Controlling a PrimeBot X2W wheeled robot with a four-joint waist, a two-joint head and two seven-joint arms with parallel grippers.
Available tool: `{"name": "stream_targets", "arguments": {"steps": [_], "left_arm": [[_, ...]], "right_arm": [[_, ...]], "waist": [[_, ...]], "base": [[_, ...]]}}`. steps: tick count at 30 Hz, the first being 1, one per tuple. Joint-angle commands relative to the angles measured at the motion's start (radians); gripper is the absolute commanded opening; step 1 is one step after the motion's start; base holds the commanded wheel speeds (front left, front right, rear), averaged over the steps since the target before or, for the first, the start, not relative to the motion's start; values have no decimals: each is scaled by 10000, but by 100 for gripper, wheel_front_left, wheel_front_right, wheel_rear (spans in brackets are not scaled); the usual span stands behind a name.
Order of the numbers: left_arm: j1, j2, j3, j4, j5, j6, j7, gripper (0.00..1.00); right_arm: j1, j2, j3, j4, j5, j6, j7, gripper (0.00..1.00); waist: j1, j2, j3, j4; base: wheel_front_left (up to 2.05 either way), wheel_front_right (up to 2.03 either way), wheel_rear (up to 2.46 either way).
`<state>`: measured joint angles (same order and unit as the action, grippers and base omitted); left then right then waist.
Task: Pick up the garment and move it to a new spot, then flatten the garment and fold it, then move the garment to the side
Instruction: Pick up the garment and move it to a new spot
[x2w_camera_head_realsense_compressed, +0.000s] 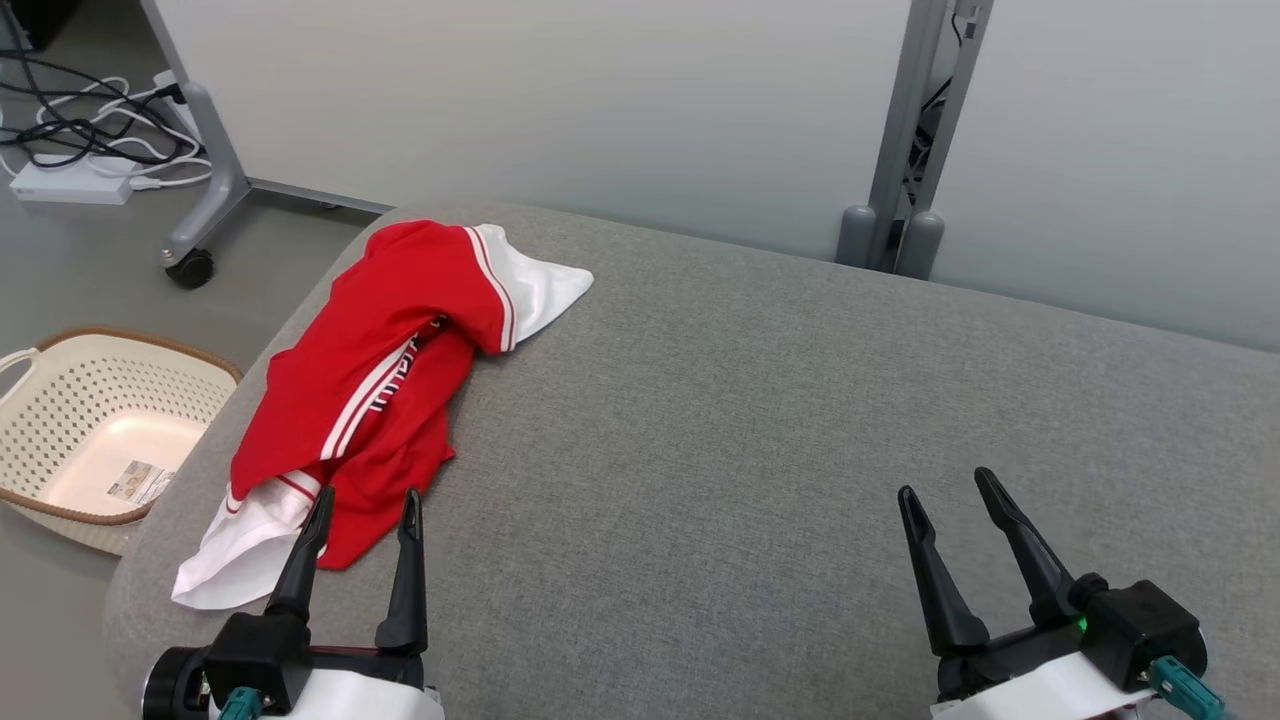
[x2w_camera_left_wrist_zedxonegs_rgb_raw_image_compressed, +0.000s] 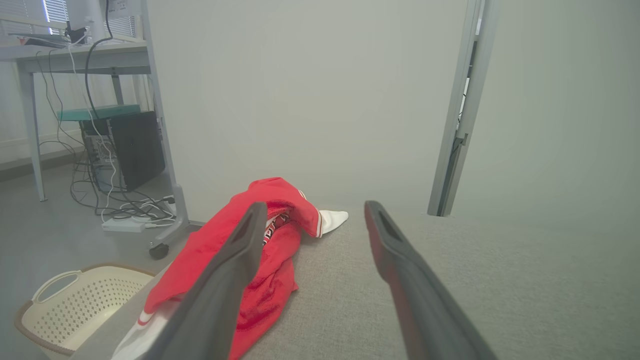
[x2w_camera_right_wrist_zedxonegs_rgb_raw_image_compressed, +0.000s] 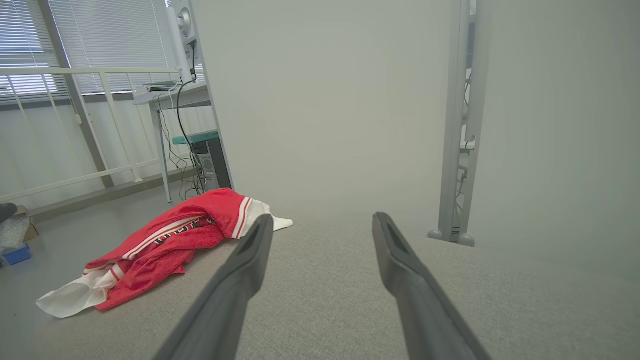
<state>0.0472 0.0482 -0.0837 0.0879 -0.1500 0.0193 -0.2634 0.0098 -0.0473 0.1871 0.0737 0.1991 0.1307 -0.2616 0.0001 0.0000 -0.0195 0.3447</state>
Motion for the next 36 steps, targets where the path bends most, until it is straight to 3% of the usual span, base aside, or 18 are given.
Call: {"name": "stream_targets", "arguments": {"steps": [1,14,25,36], "left_arm": [[8,40,-4,-1,-1,17,-13,100],[-69,43,101,-29,-1,23,-13,100],[-332,42,140,-111,-183,141,-13,100],[-1257,42,215,-91,-908,487,-13,100]], "right_arm": [[83,-62,-64,-57,3,1,-56,100],[124,-59,41,-23,-46,1,-56,100],[-135,-59,-121,-22,-214,1,-56,100],[-708,-200,-30,-78,-670,1,-56,100]], "waist": [[-1,0,-11,239],[-1,0,3,1037],[-1,0,349,915],[-1,0,1458,631]], "base": [[0,0,0],[0,0,0],[0,0,0],[0,0,0]]}}
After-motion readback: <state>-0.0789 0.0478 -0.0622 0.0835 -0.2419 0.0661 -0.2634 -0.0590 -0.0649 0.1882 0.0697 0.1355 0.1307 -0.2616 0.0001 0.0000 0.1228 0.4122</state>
